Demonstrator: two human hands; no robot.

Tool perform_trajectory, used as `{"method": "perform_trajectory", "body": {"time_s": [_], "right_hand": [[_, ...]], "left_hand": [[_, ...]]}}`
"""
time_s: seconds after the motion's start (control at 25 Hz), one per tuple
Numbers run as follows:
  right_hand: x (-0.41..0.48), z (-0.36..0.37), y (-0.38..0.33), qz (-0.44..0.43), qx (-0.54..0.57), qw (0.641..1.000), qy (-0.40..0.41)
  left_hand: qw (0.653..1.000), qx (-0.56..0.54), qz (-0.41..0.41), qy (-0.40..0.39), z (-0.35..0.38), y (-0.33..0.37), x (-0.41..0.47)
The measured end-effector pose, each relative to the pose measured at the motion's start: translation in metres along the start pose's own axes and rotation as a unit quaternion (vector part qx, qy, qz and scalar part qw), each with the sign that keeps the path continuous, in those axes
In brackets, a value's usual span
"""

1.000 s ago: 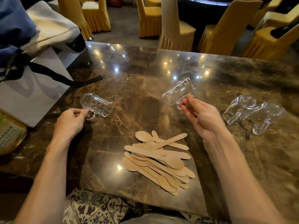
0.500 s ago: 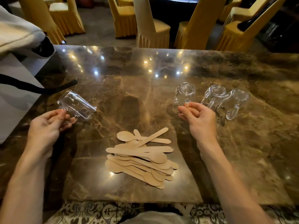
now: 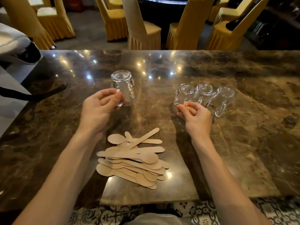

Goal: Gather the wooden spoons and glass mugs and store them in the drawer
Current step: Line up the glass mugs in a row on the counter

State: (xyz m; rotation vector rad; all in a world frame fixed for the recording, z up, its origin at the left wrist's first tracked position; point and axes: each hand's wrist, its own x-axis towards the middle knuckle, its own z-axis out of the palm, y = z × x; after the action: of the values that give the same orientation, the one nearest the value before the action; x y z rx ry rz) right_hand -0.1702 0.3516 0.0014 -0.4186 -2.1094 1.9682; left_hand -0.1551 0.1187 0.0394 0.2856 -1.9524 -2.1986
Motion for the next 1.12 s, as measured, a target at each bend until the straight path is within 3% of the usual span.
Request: {"method": "perform_trajectory", "body": {"time_s": [0.32,0.64,1.12], "right_hand": [[0.01,0.011,0.008,0.003,-0.022,0.999,0.038],[0.014,0.01,0.009,-0.022,-0.054,0.998,0.039],[0.016,0.007,0.012,-0.019,-0.066,0.997,0.034]], "left_hand": [[0.995,-0.048,-0.069,-0.052,0.071,-0.03,0.014],[0.999,-0.006,-0.04,-0.02,0.09,-0.049,0.017],[0.999,0.028,-0.029,-0.032,0.102,-0.056,0.014]]}}
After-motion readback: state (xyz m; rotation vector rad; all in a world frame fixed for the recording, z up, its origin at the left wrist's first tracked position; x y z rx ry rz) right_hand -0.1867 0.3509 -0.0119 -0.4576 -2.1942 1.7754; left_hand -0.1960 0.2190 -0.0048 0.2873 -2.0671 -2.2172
